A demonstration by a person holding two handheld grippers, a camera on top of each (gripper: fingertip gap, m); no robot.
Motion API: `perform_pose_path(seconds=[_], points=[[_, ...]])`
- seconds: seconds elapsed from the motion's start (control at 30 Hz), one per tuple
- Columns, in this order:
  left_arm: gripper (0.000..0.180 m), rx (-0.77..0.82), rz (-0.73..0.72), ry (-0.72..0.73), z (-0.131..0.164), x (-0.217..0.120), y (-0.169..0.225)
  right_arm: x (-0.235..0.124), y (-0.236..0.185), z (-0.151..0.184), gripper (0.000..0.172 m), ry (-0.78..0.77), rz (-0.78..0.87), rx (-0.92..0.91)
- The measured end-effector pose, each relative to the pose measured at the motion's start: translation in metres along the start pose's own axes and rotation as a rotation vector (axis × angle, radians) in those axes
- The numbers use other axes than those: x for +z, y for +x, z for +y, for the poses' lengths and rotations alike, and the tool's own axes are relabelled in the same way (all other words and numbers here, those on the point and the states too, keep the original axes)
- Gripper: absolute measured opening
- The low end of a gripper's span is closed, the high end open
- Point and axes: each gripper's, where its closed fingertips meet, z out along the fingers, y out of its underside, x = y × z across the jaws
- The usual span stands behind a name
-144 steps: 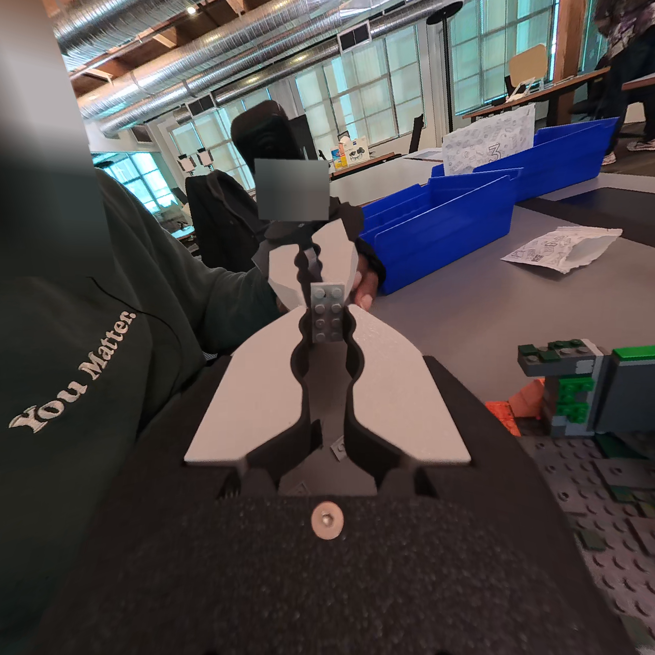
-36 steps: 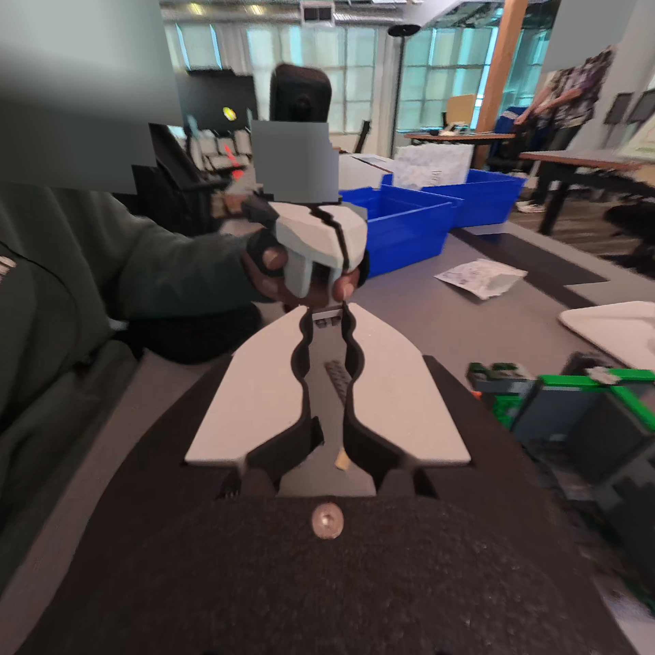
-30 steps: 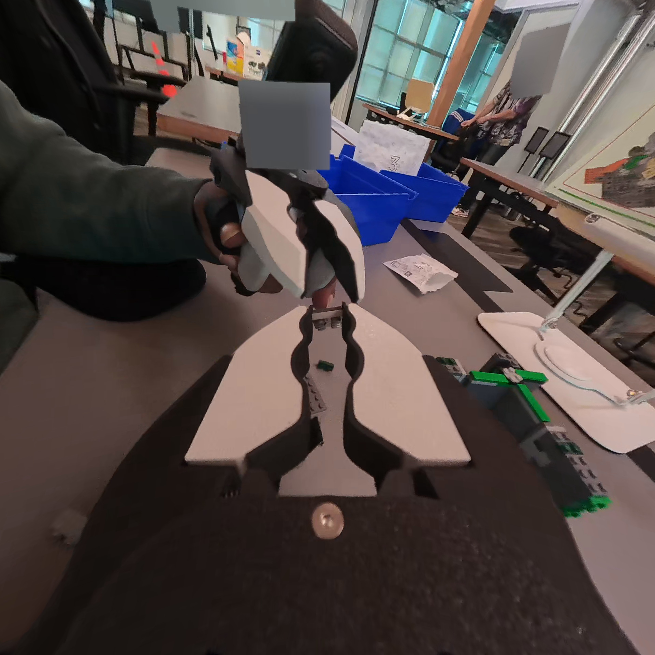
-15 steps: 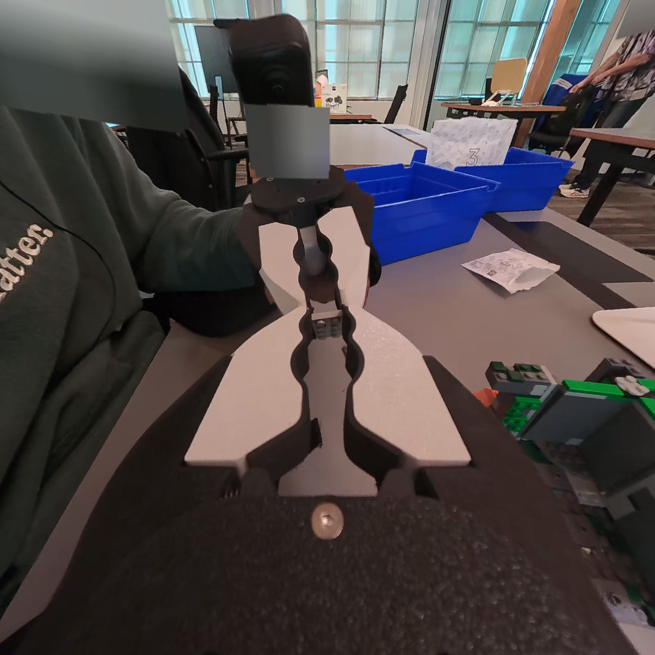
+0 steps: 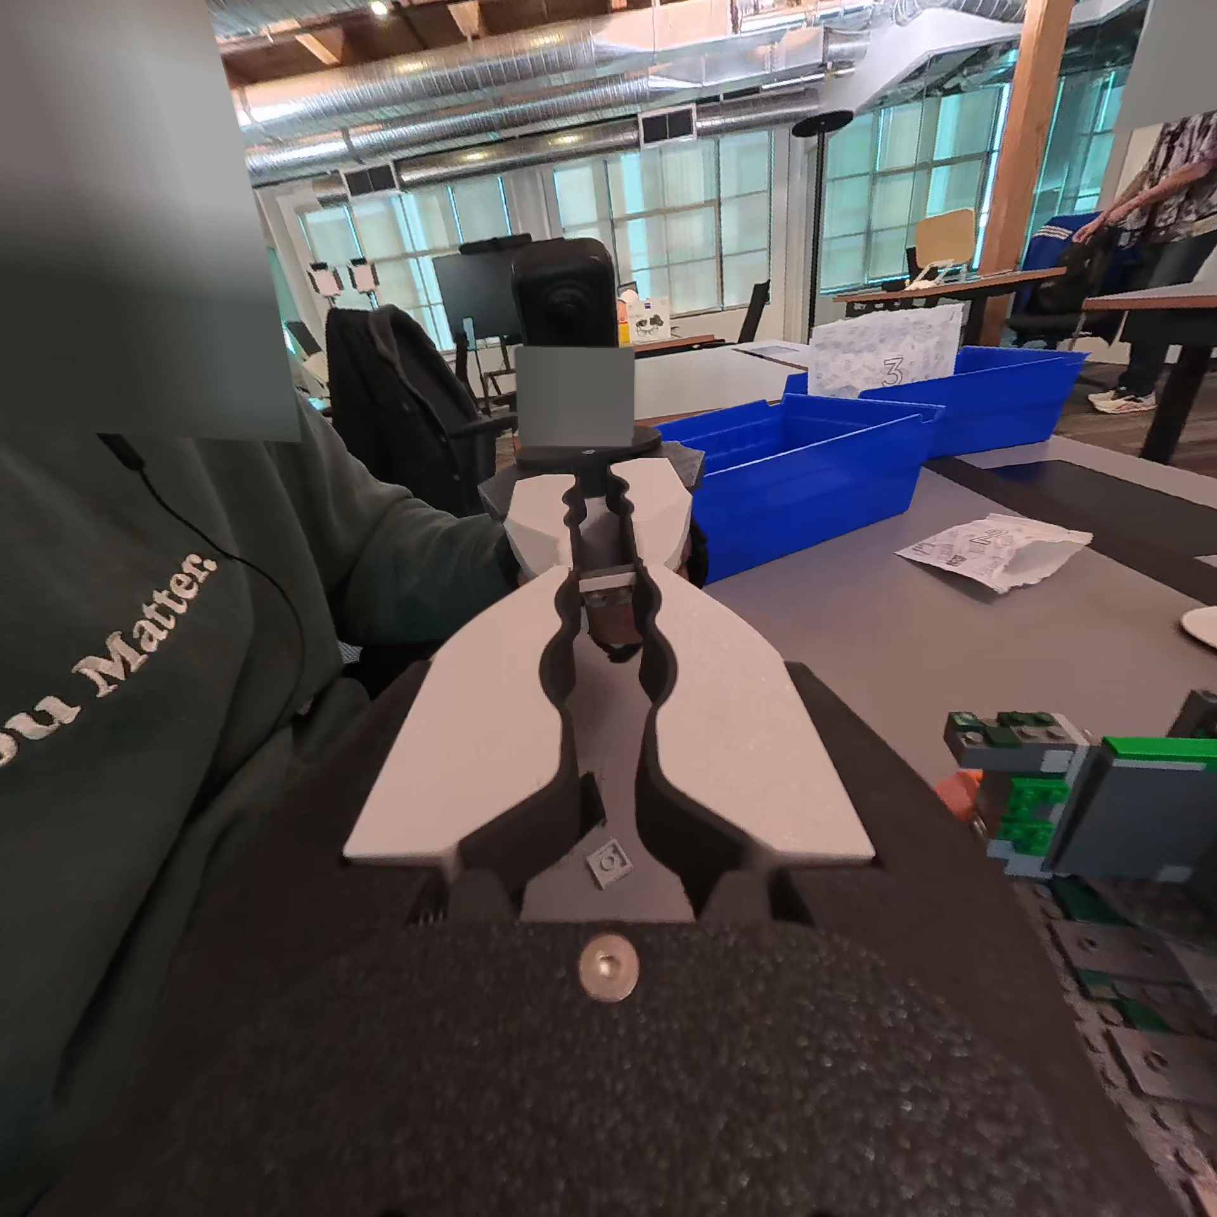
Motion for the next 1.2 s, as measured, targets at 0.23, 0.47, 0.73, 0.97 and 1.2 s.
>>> perform_pose_path(seconds=[0.23, 0.47, 0.73, 0.97, 1.2], points=[[0.016, -0.015, 0.005, 0.023, 0.000, -0.001, -0.002, 0.000, 0.002, 0.003, 0.016, 0.010, -0.015, 0.034], [0.017, -0.031, 0.007, 0.031, 0.002, -0.001, -0.004, -0.001, 0.004, 0.007, 0.016, 0.005, -0.012, 0.046], [0.016, -0.058, 0.016, 0.039, 0.004, -0.001, -0.005, -0.001, 0.006, 0.011, 0.016, -0.008, -0.005, 0.038], [0.016, -0.110, 0.040, 0.061, 0.005, -0.002, -0.006, -0.001, 0.007, 0.013, 0.016, -0.024, 0.015, -0.001], [0.015, -0.174, 0.081, 0.092, 0.002, -0.001, -0.003, -0.002, 0.005, 0.013, 0.016, -0.074, 0.052, -0.122]])
